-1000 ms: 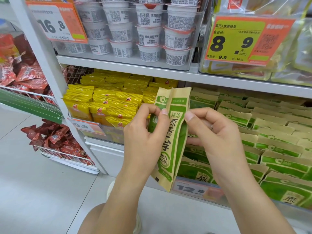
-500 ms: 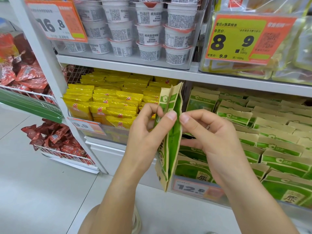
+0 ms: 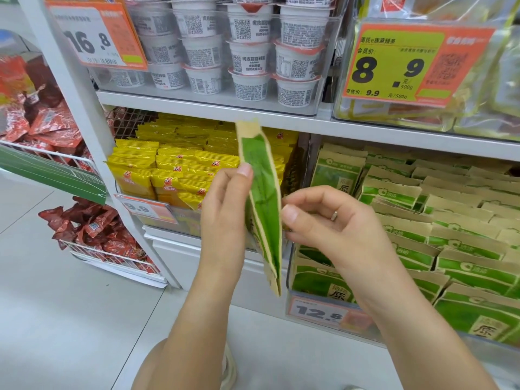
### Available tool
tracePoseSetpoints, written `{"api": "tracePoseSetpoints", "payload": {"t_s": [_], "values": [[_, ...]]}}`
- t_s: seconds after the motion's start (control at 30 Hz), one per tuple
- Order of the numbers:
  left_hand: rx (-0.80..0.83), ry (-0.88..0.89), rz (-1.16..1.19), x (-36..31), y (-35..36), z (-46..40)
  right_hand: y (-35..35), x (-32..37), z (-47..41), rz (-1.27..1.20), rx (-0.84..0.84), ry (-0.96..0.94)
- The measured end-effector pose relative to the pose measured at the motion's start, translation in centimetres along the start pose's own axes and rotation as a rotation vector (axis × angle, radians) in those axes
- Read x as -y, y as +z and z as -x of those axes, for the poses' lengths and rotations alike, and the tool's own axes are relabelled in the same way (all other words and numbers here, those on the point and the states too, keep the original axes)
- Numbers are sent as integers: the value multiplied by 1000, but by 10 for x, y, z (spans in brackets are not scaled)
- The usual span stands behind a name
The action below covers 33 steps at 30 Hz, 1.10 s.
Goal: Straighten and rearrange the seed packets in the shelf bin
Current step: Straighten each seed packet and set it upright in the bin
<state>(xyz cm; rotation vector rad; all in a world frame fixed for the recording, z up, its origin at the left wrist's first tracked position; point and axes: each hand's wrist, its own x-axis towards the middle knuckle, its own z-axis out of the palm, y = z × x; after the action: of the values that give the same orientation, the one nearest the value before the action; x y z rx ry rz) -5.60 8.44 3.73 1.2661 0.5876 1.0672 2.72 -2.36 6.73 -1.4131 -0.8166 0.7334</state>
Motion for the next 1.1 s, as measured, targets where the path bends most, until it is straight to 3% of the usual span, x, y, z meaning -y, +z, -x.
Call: {"api": "tracePoseSetpoints", "payload": {"t_s": [0.13,0.27,0.53,0.87,1.1], "values": [[-156,-23,102,-2,-4,-4,3,-3,1,133,56,-2],[-185,-31,131,-1,-5,-6,3,0,4,163,70,-41],[-159,-86,112,0,-7,-8,3,-3,3,265,62,-78],[-167,-5,41,4,-2,-6,0,-2,3,215,49,3],[-13,61,104,4,-5,-5,-4,-5,1,160,57,-104]]}}
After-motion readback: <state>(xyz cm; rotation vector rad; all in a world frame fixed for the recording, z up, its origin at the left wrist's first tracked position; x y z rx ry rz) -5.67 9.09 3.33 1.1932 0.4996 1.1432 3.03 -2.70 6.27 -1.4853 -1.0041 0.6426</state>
